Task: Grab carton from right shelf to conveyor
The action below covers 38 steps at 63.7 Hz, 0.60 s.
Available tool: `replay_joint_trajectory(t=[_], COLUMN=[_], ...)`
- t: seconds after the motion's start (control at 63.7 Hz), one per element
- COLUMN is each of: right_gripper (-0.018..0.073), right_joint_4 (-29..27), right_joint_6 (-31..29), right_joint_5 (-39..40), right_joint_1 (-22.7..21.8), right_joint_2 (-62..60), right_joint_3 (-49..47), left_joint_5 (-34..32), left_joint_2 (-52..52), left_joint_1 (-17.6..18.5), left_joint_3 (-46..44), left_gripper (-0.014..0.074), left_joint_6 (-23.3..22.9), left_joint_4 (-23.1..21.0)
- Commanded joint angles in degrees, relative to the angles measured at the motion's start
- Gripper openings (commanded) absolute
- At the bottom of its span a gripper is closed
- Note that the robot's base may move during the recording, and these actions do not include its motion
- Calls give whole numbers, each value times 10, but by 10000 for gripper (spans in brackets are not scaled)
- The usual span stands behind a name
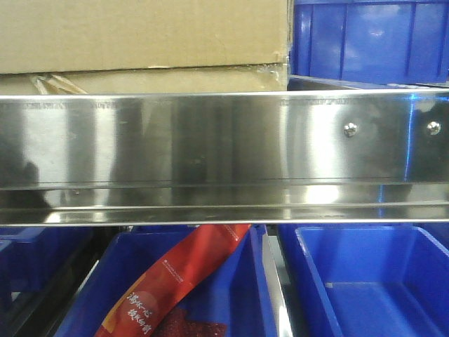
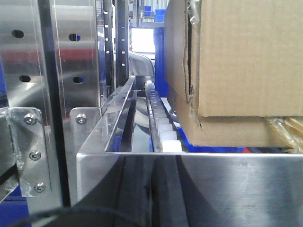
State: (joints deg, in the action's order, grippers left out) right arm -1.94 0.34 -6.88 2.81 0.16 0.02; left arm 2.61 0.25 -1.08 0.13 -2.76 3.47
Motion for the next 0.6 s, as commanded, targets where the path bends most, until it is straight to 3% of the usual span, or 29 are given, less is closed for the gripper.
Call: replay_joint_trajectory(t=[0.0,0.393,0.581], right_gripper=[-67,-67,-67], right_joint_4=[-2,-2,-2], right_joint_6=[-3,-3,-3], right_joint_5=[13,13,14], right_joint_1=[1,1,1], right_joint_2=[-2,-2,-2], right_joint_3=[0,0,0], left_joint_5=[-11,-11,-50], left_joint_2=[-2,-2,-2], left_joint_1=[1,1,1], left_joint_3=[-1,-1,-1], left_gripper=[15,15,15], left_joint_6=[2,2,2], left_joint_4=[-4,-4,-4])
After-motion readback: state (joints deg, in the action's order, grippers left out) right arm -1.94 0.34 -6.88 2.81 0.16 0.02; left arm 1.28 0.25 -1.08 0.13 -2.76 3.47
